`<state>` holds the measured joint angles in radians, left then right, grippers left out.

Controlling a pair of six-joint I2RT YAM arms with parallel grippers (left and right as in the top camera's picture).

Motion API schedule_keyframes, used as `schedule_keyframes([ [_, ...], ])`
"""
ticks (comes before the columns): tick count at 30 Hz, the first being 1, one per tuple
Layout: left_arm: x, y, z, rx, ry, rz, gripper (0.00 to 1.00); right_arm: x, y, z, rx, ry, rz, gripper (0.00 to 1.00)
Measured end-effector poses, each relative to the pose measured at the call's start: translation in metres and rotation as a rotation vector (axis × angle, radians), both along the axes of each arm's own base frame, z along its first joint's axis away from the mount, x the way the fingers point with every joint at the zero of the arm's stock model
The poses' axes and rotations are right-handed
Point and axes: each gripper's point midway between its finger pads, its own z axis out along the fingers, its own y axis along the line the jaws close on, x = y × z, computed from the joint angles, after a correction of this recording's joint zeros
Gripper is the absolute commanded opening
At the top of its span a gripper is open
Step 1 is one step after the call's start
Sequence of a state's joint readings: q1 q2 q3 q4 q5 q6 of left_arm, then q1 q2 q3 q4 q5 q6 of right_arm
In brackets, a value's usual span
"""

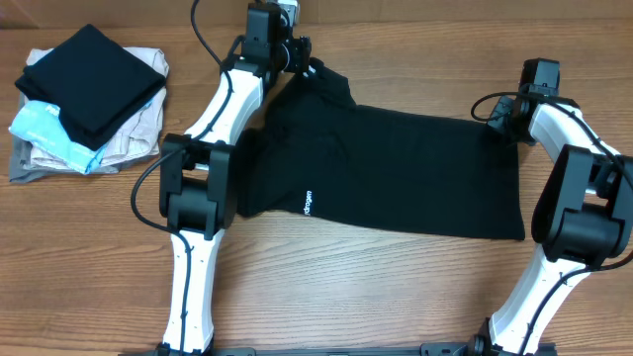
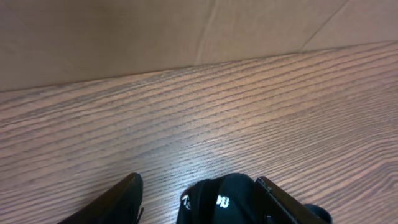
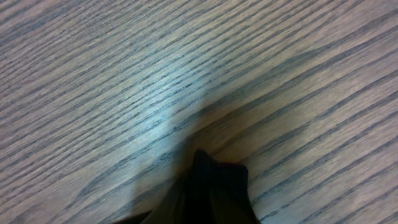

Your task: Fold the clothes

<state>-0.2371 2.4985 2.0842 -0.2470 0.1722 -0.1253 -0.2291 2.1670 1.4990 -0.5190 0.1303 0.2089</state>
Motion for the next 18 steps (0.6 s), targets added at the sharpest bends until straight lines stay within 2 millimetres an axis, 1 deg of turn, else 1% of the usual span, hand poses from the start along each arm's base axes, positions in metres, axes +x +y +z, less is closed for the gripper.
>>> schedule_keyframes([
  [3, -0.002, -0.006, -0.016, 0.008, 0.019, -0.012, 0.55, 0.0, 0.0, 0.0, 0.001, -0.001, -0.001, 0.14],
  [7, -0.01, -0.018, -0.043, 0.027, 0.064, -0.031, 0.53, 0.0, 0.0, 0.0, 0.0, -0.001, 0.0, 0.15],
  [9, -0.013, -0.023, -0.052, 0.041, 0.073, -0.037, 0.51, 0.0, 0.0, 0.0, 0.0, -0.002, 0.0, 0.15],
  [13, -0.015, -0.025, -0.056, 0.069, 0.076, -0.043, 0.45, 0.0, 0.0, 0.0, 0.0, -0.002, 0.0, 0.15],
  [14, -0.015, -0.024, -0.057, 0.077, 0.079, -0.038, 0.42, 0.0, 0.0, 0.0, 0.001, -0.002, 0.0, 0.14],
  [16, -0.015, -0.018, -0.059, 0.098, 0.082, -0.017, 0.38, 0.0, 0.0, 0.0, 0.0, -0.002, 0.0, 0.09],
  [18, -0.013, -0.013, -0.06, 0.121, 0.079, 0.001, 0.33, 0.0, 0.0, 0.0, 0.0, -0.002, -0.001, 0.07],
])
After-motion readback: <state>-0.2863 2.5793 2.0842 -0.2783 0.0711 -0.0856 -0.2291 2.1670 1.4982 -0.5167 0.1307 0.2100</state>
